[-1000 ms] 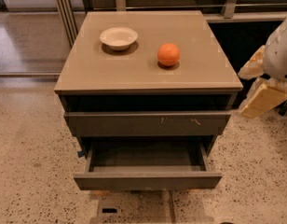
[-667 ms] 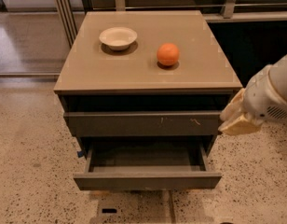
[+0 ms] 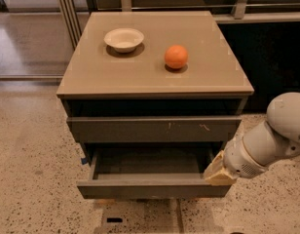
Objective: Close middle drawer
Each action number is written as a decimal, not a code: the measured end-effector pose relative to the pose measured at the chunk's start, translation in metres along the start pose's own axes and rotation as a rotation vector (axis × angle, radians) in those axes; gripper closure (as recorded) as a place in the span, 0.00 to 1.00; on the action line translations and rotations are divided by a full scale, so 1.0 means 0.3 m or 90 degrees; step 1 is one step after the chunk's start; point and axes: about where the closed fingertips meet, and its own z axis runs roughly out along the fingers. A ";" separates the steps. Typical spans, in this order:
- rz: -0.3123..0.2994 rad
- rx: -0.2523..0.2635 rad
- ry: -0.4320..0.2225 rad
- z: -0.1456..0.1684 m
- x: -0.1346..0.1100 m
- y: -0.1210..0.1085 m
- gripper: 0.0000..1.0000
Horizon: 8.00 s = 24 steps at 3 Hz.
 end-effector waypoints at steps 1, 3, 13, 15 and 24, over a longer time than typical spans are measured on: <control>0.005 -0.015 -0.002 0.037 0.017 0.003 1.00; -0.061 0.013 0.023 0.280 0.212 -0.037 1.00; -0.228 0.254 -0.215 0.817 0.453 -0.351 1.00; -0.231 0.311 -0.247 0.826 0.423 -0.422 1.00; -0.250 0.285 -0.236 0.911 0.282 -0.734 1.00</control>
Offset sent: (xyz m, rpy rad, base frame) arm -0.0015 -0.0186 -0.0799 -0.0660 -0.0771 0.0511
